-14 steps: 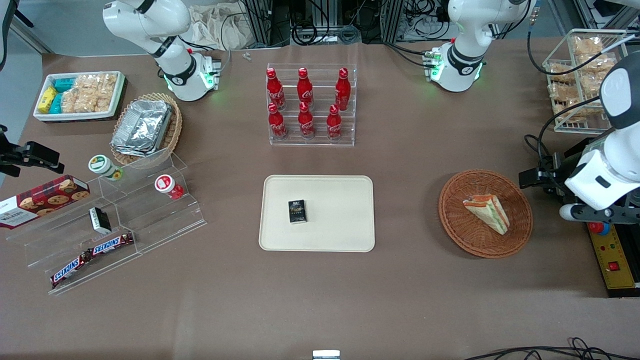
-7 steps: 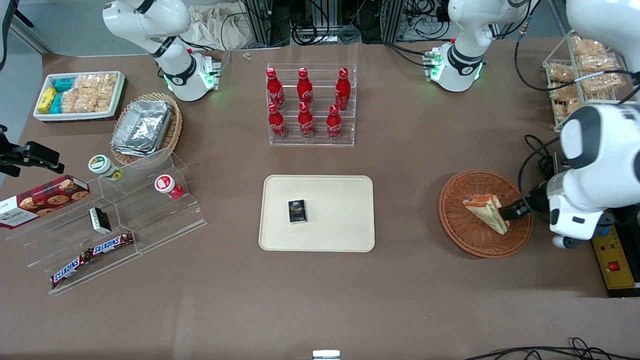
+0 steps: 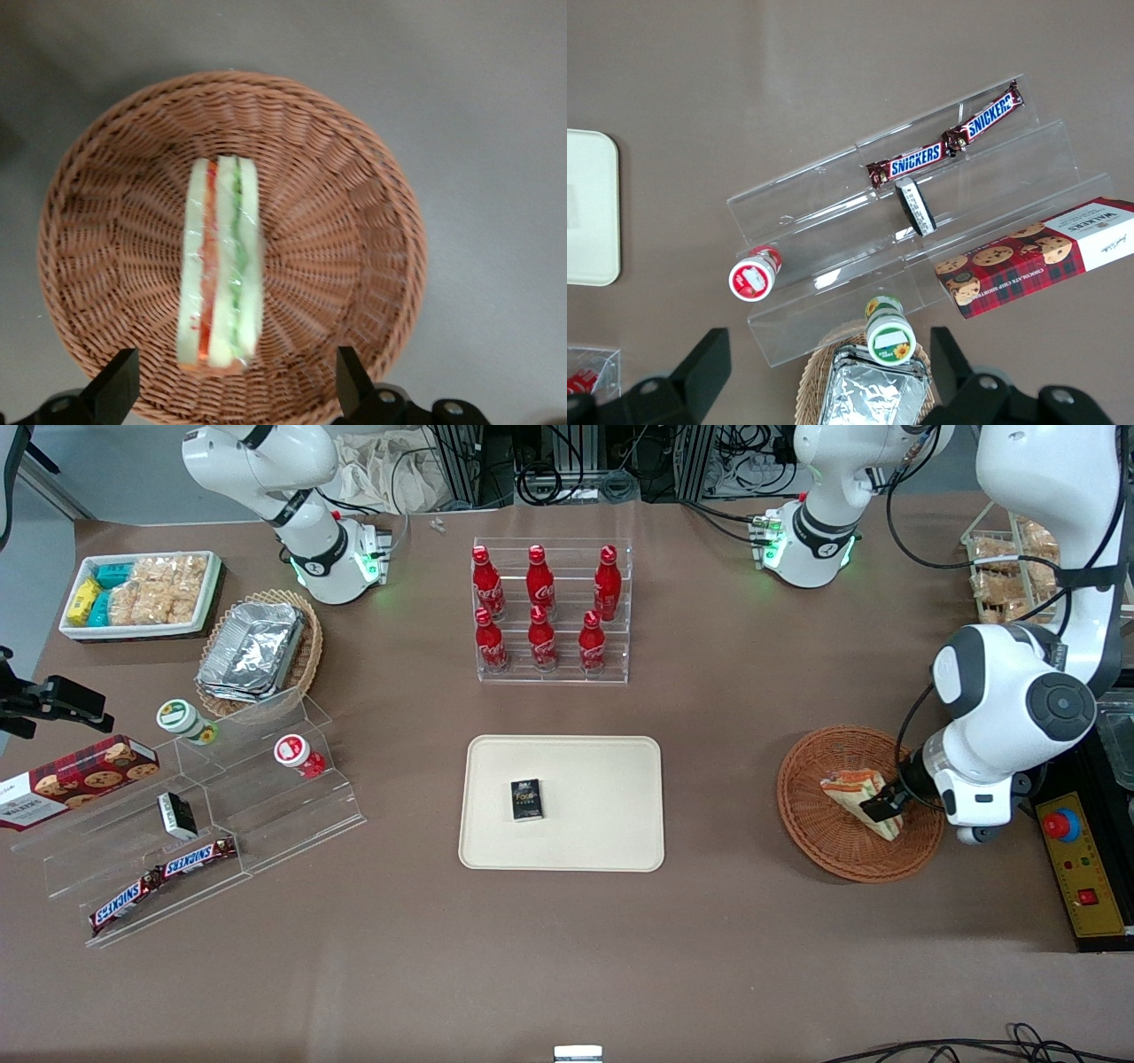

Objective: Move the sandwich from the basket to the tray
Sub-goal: 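Close the left gripper on the sandwich wedge and lift it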

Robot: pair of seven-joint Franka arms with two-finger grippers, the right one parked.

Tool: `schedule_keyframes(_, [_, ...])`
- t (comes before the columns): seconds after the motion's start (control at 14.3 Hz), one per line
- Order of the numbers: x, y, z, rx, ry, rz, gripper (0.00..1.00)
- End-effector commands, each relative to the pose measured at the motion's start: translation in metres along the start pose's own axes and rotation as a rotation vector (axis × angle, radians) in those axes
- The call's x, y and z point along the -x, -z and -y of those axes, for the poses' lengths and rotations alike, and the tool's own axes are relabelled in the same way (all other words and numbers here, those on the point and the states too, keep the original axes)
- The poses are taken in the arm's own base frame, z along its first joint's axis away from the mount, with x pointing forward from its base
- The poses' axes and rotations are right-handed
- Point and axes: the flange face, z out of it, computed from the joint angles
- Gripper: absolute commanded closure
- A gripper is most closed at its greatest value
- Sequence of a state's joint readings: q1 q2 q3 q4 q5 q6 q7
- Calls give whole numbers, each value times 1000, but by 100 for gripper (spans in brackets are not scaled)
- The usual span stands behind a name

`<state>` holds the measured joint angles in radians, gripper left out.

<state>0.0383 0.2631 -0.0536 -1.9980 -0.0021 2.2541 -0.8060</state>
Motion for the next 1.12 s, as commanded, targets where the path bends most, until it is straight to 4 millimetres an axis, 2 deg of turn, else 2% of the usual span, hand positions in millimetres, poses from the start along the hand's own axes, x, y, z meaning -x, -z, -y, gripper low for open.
schedule_keyframes(0.0, [-3,-13,6,-11,62,2,0])
schedule_keyframes(0.35, [-3,-31,6,-22,93,14,0])
schedule_keyframes(0.49, [-2,-45,10,-24,107,15,0])
schedule_keyframes(0.63, [-4,-49,17,-26,118,13,0])
schedule_keyframes(1.05, [-5,-74,19,-32,151,17,0])
